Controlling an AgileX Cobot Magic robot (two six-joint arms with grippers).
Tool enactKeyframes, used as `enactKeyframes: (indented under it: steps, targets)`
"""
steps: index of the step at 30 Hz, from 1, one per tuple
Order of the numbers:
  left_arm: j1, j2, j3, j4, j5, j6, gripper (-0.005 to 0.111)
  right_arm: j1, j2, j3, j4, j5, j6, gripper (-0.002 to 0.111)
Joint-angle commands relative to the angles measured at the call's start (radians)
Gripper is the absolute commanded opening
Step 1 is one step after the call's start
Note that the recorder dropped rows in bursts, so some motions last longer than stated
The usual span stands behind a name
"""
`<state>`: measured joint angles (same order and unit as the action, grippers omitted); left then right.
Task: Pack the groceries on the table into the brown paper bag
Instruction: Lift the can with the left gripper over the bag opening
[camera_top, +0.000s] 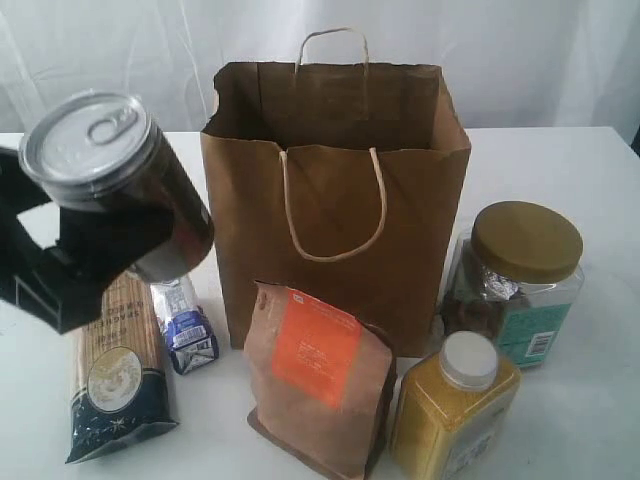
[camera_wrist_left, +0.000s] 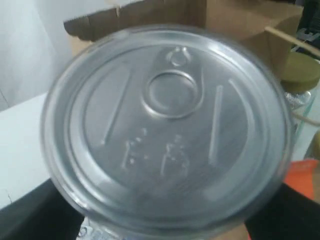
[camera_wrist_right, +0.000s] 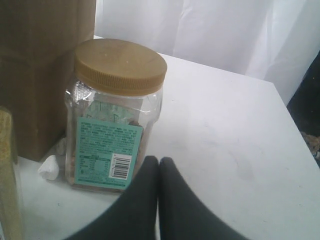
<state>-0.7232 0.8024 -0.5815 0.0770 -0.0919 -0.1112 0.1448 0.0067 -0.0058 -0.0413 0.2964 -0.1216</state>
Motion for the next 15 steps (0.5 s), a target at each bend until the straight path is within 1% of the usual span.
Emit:
enactKeyframes:
  steps: [1,8,15]
  targets:
    - [0.006,0.039,-0.112,0.042,-0.020,0.042,0.000,-0.006,-0.007,0.006,-0.003,-0.006,0.002,0.000]
    - [0.006,0.137,-0.246,0.120,-0.009,0.042,0.000,-0.006,-0.007,0.006,-0.003,-0.006,0.002,0.000]
    - [0.006,0.175,-0.312,0.201,-0.013,0.037,0.000,-0.006,-0.007,0.006,-0.003,-0.006,0.002,0.000]
